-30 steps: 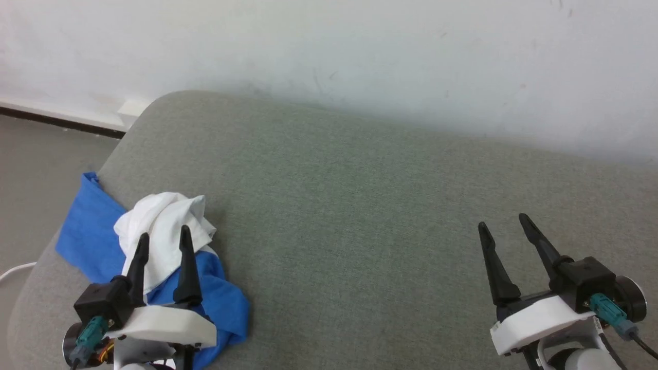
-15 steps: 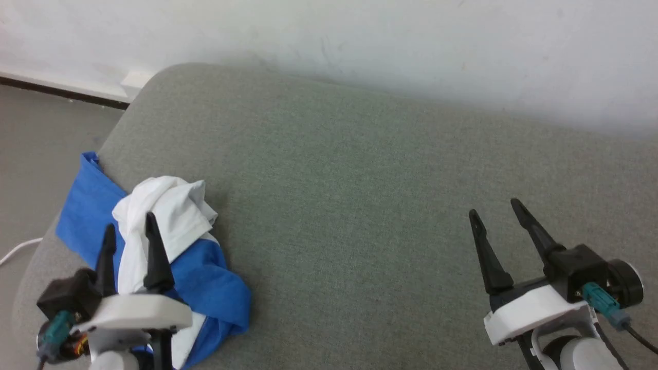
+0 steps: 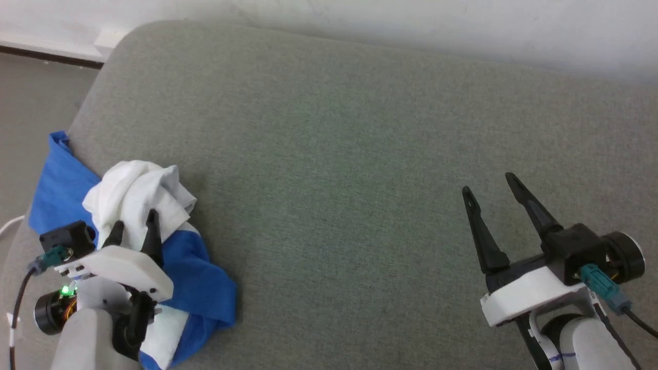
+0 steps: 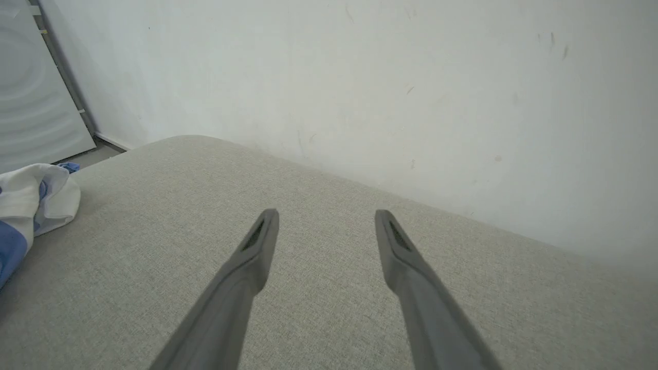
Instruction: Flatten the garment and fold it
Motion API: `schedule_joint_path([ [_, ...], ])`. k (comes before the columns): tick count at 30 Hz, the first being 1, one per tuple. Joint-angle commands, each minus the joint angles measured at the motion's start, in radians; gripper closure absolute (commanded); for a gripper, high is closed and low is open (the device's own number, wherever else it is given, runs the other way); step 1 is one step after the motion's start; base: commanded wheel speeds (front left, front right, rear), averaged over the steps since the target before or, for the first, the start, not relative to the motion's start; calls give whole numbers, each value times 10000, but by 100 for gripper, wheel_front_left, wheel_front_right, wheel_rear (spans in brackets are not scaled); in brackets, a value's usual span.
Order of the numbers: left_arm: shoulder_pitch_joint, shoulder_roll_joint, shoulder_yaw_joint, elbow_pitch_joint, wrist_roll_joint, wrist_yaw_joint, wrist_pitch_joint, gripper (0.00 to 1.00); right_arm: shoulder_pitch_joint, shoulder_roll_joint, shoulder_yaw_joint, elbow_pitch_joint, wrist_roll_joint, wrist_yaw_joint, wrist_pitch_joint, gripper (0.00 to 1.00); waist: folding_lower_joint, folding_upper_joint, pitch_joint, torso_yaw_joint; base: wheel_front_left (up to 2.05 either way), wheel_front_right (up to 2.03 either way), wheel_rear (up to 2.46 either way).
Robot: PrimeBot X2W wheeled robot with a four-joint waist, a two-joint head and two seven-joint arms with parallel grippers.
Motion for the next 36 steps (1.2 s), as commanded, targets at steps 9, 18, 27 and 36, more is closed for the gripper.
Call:
schedule_joint_path([
  [9, -795, 702, -177, 1728, -863, -269, 2981, 0, -592, -113, 101, -4, 109, -8, -100, 0, -2, -1, 1003, -386, 0, 0, 0],
  [18, -1158, 971, -686, 2547, -1311, -346, 5466, 36, -954, -97, 238, 211, 241, -9, -303, 0, -2, -1, 1290, -390, 0, 0, 0],
  [27, -1047, 1417, -761, 2395, -1249, -139, 5604, 100, -980, 47, 222, 623, 419, -9, -632, 0, -2, -1, 807, -430, 0, 0, 0],
  [36, -889, 2200, -357, 787, -174, 639, 2731, 100, -478, 207, -66, 1074, 614, -9, -990, 0, -2, -1, -453, -413, 0, 0, 0],
])
